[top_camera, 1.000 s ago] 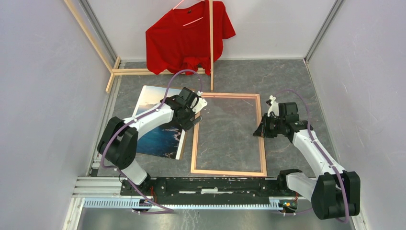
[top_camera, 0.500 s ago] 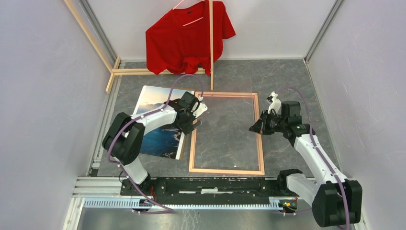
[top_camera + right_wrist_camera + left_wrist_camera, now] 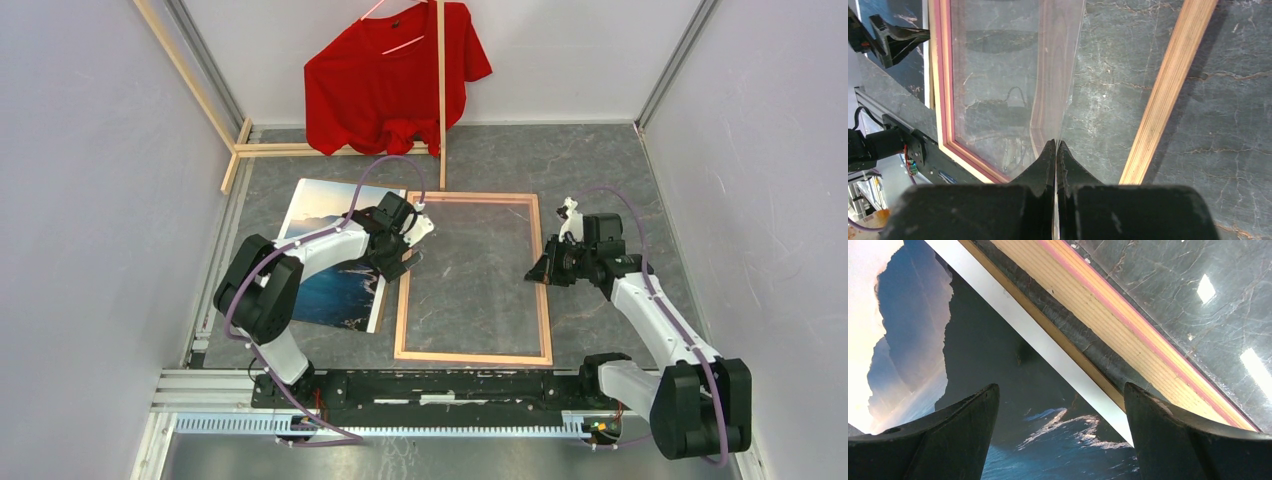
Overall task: Put the photo into the frame
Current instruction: Place the photo frame item in the photo frame.
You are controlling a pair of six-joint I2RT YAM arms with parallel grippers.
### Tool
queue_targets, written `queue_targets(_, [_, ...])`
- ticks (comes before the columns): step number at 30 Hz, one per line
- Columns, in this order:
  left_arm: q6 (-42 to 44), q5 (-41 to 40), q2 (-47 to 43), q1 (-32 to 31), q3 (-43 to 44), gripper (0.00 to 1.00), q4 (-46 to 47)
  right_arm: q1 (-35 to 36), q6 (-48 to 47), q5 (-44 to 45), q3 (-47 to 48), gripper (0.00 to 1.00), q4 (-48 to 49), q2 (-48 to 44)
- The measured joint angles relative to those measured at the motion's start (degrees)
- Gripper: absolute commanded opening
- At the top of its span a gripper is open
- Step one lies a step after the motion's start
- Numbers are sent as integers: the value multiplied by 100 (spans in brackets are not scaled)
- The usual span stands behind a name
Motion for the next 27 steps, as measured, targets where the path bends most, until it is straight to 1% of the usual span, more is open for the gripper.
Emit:
queue_targets(11, [-116, 96, 0, 26, 0, 100, 48, -4, -63, 369, 0, 0, -114, 133])
queue_targets(17, [-142, 291, -57, 264, 0, 100, 37, -4, -122, 529, 0, 0, -131, 210])
queue_targets(22, [-179, 354, -87, 459, 0, 99, 42, -4, -122, 503, 0, 0, -83, 313])
queue_targets(27, [-269, 435, -79, 470, 0, 98, 87, -7, -136, 302, 0, 0, -37, 387])
